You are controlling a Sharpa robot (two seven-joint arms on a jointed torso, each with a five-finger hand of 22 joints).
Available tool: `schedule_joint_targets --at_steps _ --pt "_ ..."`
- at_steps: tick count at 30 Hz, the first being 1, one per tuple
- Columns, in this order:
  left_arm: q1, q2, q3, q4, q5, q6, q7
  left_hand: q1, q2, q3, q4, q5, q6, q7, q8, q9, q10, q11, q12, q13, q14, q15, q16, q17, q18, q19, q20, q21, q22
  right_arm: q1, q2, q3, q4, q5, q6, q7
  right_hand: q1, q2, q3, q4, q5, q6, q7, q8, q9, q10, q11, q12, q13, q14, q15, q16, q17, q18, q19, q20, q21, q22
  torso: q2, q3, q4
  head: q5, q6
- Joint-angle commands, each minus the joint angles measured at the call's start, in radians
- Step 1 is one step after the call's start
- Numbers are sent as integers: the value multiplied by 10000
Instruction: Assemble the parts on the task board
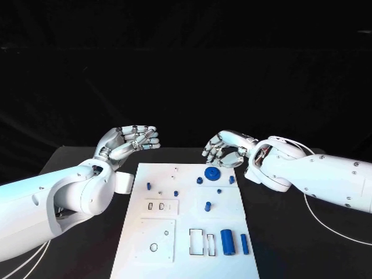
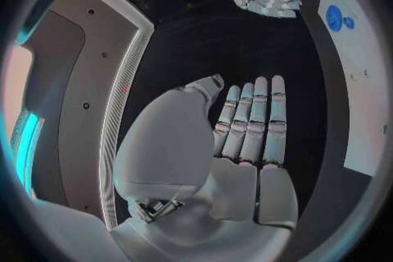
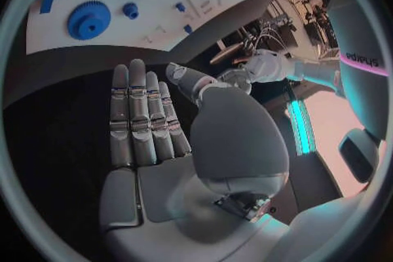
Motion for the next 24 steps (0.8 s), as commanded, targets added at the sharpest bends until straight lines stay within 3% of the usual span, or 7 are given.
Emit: schedule_joint_targets --at_steps 1,4,8,9,12,16,24 --pt "15 -125 16 302 -206 416 -18 -6 -136 49 -4 -24 60 115 48 10 95 -3 -40 7 85 -19 30 16 55 65 28 52 12 44 -3 15 170 -2365 618 -1136 -169 -390 -215 194 217 297 -154 -38 153 349 -179 -154 151 1337 -382 1526 1216 123 1056 -408 999 547 282 -67 109 -100 1" --pt "15 -220 25 491 -216 435 -7 -11 -148 54 -7 -25 56 118 45 8 96 -1 -51 5 84 -18 27 20 53 67 26 53 11 68 6 21 265 -2828 757 -1366 -175 -550 -177 420 302 264 -165 -143 274 209 -194 -181 391 1504 -413 3442 2769 104 1384 -524 1736 1067 386 -101 178 -147 -10" --pt "16 -317 49 645 -222 450 1 -16 -157 57 -8 -26 51 122 41 7 95 2 -59 3 82 -17 23 22 51 67 25 53 9 81 46 24 346 -3241 904 -1556 -125 -622 -165 620 344 238 -129 -217 403 -89 -147 -147 537 1700 -385 6463 5837 63 1534 -515 2583 1806 469 -127 226 -159 -24" --pt "17 -341 56 676 -222 454 -3 -16 -158 57 -8 -26 51 122 41 6 95 2 -60 3 82 -17 23 22 51 66 25 53 9 83 65 24 361 -3338 939 -1593 -111 -655 -195 673 348 235 -120 -233 446 -156 -143 -132 575 1720 -371 7173 6581 -43 1760 -501 3311 2701 499 -132 235 -169 -16" --pt "21 -393 70 734 -224 456 -10 -33 -174 62 -5 -28 40 130 33 3 90 10 -80 0 75 -12 14 26 48 65 25 52 6 85 133 23 356 -3558 1041 -1678 -65 -677 -268 765 383 207 -102 -274 526 -326 -120 -133 643 1807 -330 8289 7762 -210 2092 -467 4485 4150 552 -137 253 -183 -17" --pt "28 -444 86 797 -225 462 -19 -33 -174 62 -5 -28 40 130 33 3 90 10 -80 0 75 -12 14 26 48 65 25 52 6 71 219 21 341 -3795 1164 -1781 -35 -683 -372 832 390 179 -94 -306 580 -455 -81 -129 696 1861 -304 8919 8454 -318 2275 -431 5201 5052 616 -131 278 -172 -27" --pt "40 -481 98 838 -225 484 -57 -84 -215 76 4 -36 8 155 9 -9 79 29 -136 -6 59 1 -11 38 41 57 26 45 -5 39 349 17 230 -4126 1321 -1965 13 -690 -511 878 391 133 -92 -344 623 -599 -62 -130 743 1877 -276 9288 8848 -382 2351 -397 5663 5645 674 -123 302 -207 -38"
